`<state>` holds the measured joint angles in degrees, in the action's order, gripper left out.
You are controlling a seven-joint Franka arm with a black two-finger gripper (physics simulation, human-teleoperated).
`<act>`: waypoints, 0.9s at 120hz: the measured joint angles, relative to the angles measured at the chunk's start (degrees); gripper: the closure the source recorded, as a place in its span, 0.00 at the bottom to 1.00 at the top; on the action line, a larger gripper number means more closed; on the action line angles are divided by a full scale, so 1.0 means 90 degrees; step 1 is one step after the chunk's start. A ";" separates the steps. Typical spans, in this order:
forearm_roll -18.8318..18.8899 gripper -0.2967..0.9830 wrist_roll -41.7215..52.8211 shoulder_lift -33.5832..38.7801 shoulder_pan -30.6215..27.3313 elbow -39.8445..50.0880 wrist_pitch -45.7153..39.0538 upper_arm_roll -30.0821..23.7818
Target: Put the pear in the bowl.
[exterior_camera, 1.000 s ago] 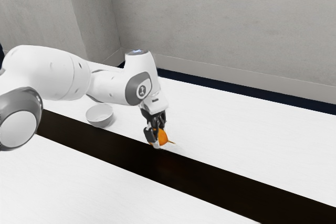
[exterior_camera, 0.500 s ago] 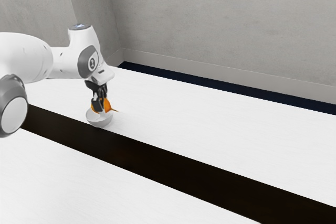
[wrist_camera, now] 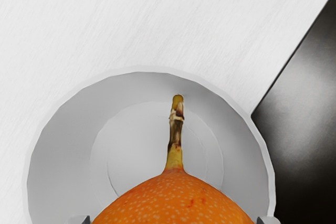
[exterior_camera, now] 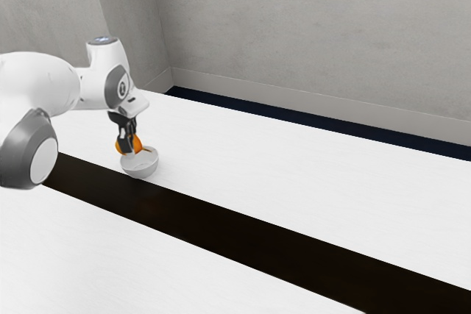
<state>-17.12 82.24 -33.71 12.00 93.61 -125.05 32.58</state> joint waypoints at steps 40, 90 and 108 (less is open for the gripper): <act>-0.0037 0.30 0.0093 -0.0016 0.0001 -0.0209 0.0077 -0.0193; 0.0651 0.24 -0.0724 0.1373 0.0037 -0.0262 0.1538 -0.0440; 0.1372 0.24 -0.2158 0.2945 0.0031 -0.0367 0.2868 -0.1161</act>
<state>-4.77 62.82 -7.21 12.27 90.30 -99.24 22.14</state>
